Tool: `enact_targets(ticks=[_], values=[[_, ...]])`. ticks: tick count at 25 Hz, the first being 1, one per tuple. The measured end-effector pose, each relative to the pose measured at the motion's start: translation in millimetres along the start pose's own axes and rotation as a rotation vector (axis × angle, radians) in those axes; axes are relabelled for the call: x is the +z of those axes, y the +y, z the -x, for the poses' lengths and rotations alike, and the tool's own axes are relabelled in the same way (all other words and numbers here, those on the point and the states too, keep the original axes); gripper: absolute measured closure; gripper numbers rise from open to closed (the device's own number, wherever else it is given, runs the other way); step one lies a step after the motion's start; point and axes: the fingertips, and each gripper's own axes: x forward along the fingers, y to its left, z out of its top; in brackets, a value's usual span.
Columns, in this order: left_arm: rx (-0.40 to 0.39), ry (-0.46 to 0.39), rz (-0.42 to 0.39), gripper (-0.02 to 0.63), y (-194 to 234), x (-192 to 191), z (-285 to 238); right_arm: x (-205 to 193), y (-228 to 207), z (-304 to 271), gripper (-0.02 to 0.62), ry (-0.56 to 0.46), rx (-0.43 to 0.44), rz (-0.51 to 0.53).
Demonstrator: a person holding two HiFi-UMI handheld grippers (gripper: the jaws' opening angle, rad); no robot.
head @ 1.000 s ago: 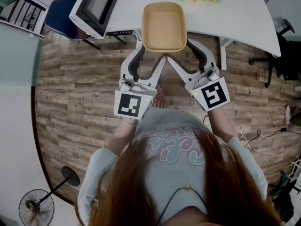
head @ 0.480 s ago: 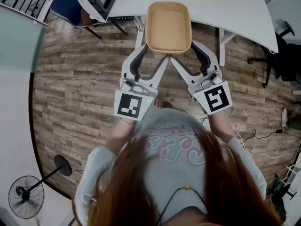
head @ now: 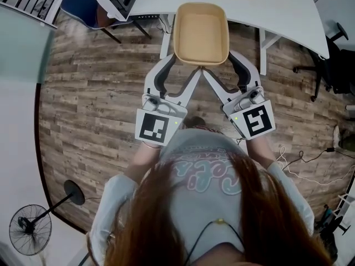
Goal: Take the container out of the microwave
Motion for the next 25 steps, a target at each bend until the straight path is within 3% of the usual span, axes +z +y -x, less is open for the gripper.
enact_targets(ticks=[25], values=[[-0.007,-0.001,0.017,0.376,0.4,-0.7,0.0,6.1,-0.8,-1.8,0.333,-0.029,-0.011,0.006]])
